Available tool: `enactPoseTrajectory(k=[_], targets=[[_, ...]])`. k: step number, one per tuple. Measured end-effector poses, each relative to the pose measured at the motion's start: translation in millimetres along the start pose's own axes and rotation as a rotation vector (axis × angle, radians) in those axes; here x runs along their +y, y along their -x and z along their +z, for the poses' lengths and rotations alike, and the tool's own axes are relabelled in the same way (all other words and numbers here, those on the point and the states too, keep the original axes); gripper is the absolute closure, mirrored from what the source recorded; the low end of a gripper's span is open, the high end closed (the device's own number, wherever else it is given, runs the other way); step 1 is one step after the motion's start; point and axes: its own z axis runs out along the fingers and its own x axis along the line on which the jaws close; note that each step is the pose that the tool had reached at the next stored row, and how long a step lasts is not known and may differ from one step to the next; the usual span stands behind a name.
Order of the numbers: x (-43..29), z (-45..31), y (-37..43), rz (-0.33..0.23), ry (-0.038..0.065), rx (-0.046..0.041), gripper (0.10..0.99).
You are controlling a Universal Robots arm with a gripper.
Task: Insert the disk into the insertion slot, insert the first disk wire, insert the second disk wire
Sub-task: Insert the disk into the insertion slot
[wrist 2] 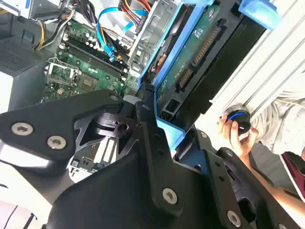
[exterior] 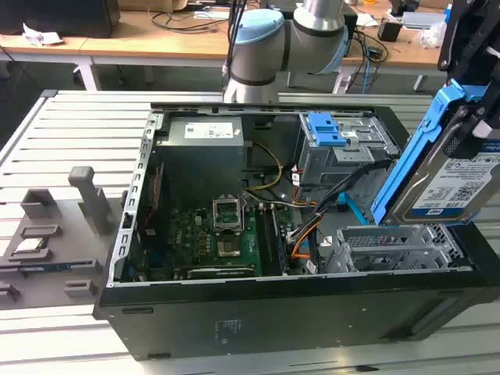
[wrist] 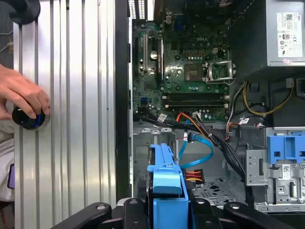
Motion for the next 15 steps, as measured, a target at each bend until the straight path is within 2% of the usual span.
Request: enactPoseTrajectory(k=[10, 15], targets=[[-0.4, 14.4, 0.1, 0.000, 0.000, -0.0001, 0.718], [-0.6, 18.8, 0.1, 0.000, 0.000, -0.0001, 0.718]])
